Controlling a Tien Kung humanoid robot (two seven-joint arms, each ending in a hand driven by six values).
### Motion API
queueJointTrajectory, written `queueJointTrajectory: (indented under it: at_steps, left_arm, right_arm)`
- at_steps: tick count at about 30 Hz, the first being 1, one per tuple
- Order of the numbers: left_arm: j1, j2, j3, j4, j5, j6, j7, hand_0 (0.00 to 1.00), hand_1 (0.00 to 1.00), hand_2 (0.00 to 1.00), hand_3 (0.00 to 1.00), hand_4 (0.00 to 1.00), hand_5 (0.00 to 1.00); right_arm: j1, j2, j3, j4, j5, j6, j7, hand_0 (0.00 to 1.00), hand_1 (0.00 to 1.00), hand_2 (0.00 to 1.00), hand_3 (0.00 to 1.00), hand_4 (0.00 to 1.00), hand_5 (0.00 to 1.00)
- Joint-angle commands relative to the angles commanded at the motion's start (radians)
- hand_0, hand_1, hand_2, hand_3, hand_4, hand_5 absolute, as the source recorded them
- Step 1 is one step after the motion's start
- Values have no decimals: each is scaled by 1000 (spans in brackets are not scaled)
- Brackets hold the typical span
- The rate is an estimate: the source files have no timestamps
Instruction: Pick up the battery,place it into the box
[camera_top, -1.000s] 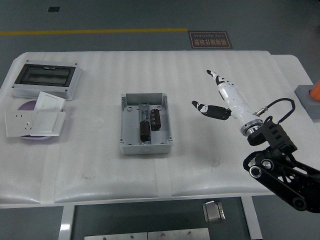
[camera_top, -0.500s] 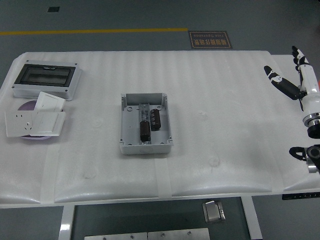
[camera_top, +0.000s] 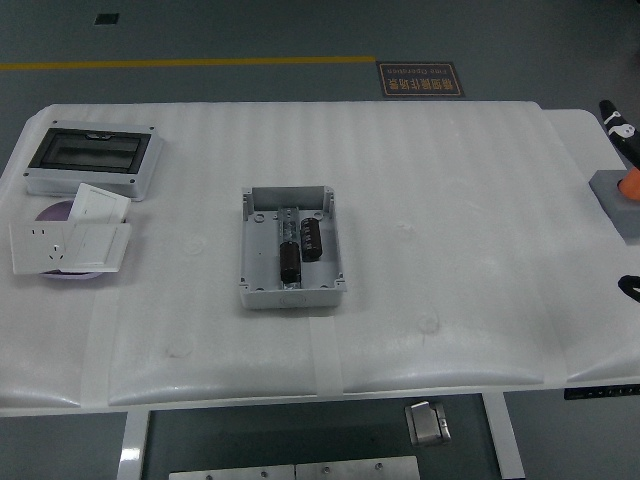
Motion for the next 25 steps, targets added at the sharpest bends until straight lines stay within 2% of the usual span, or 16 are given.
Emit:
queueJointTrajectory:
  at_steps: [1, 10, 16, 25]
  left_arm:
    - [0, 0, 1, 0, -1, 0, 1, 601, 679, 555, 567, 597, 112]
    - [5, -2, -1, 1, -2, -1, 4, 600, 678, 556, 572, 594, 114]
    - [10, -4, 1, 2, -4, 1, 2, 600, 678, 557, 572, 597, 113]
    - [16, -10, 3, 4, -5, 1, 0, 601, 677, 558, 571, 604, 126]
  right_arm:
    - [-1, 0, 1, 0, -1, 0, 0, 970, 971, 998, 998, 823, 440]
    - [0, 5, -25, -14, 15, -14, 5, 963, 964, 998, 998, 820, 435]
    - [0, 23, -51, -25, 24, -29, 12, 958, 954, 998, 998, 815, 431]
    - [0, 23, -62, -41, 45, -49, 18, 939, 940, 998, 998, 812, 433]
